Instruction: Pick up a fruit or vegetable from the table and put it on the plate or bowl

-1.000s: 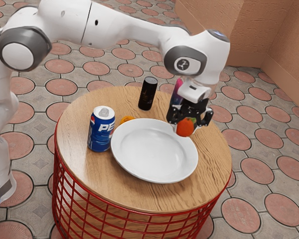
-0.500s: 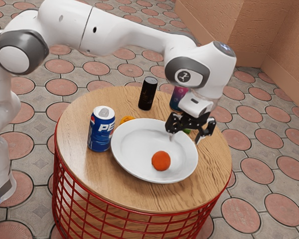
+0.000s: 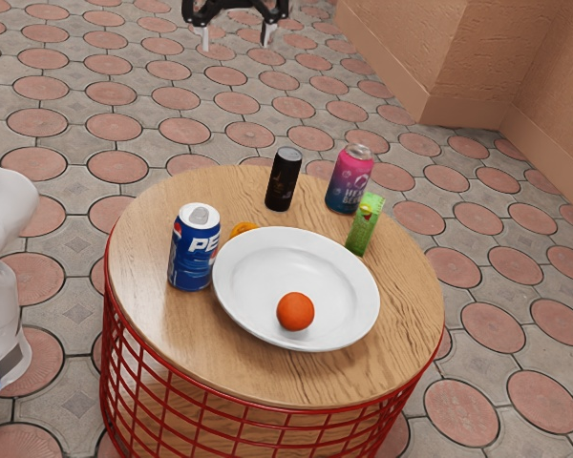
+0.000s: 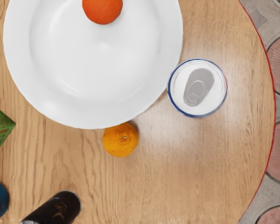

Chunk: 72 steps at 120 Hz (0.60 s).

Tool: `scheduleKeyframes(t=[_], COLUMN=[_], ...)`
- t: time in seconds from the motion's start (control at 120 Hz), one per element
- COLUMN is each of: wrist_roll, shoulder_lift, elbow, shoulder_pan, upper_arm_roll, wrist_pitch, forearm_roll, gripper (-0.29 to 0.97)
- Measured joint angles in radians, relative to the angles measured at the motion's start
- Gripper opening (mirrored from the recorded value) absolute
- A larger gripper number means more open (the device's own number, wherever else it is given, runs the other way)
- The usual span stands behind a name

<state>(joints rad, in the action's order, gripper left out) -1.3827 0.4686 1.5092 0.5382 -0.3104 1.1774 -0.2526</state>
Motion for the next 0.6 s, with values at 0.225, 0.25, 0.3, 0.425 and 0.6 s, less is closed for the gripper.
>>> scheduleKeyframes(t=[0.225,0.25,0.3,0.425,0.6], wrist_roll=[0.002,0.003,0.003,-0.008,-0.032], shoulder_lift=[0.269,0.269,0.266,0.25,0.273], elbow=[0.627,0.647,0.669,0.68,0.665], shoulder_pan=[-0.189,-0.191,-0.186,-0.156,-0.144], upper_arm_roll=[0.003,0.002,-0.001,-0.112,-0.304], wrist_pitch=[0.177,0.199,0.244,0.337,0.416], forearm_roll=[0.082,0.088,0.111,0.187,0.233], gripper=[0.68,0.68,0.68,0.68,0.68])
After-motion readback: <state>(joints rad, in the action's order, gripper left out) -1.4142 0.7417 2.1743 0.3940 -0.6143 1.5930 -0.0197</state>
